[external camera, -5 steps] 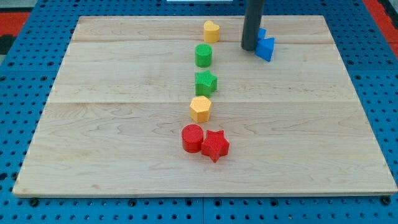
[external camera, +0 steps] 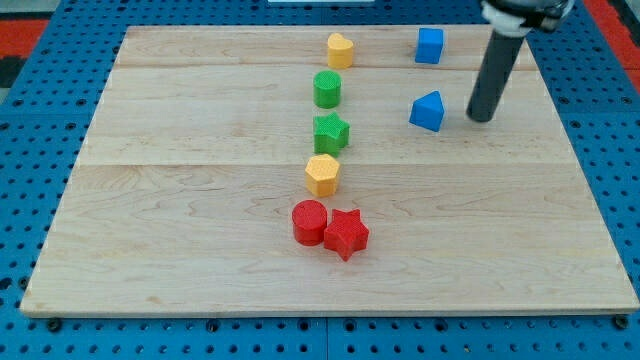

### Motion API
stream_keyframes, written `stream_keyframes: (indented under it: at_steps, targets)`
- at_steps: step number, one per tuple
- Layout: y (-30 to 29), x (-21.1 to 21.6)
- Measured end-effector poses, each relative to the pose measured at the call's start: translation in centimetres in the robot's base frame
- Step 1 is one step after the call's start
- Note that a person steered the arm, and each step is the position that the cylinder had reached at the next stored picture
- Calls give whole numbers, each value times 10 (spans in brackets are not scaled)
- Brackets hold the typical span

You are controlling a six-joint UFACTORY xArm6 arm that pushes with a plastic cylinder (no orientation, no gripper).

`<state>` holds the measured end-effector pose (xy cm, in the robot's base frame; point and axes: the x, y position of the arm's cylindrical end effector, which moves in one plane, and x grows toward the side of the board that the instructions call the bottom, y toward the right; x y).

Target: Move the blue triangle down and right

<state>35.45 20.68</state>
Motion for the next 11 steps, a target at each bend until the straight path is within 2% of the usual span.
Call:
stream_keyframes:
  at_steps: [1,2,3,4,5,6,7,8,10,11]
  targets:
    - [-28,-29]
    - [-58,-17]
    - [-73,32]
    - [-73,30]
    - [-71,-11]
    - [-109,-11]
    - [-111,28]
    - [-85,86]
    - [-56,129]
    - [-33,171]
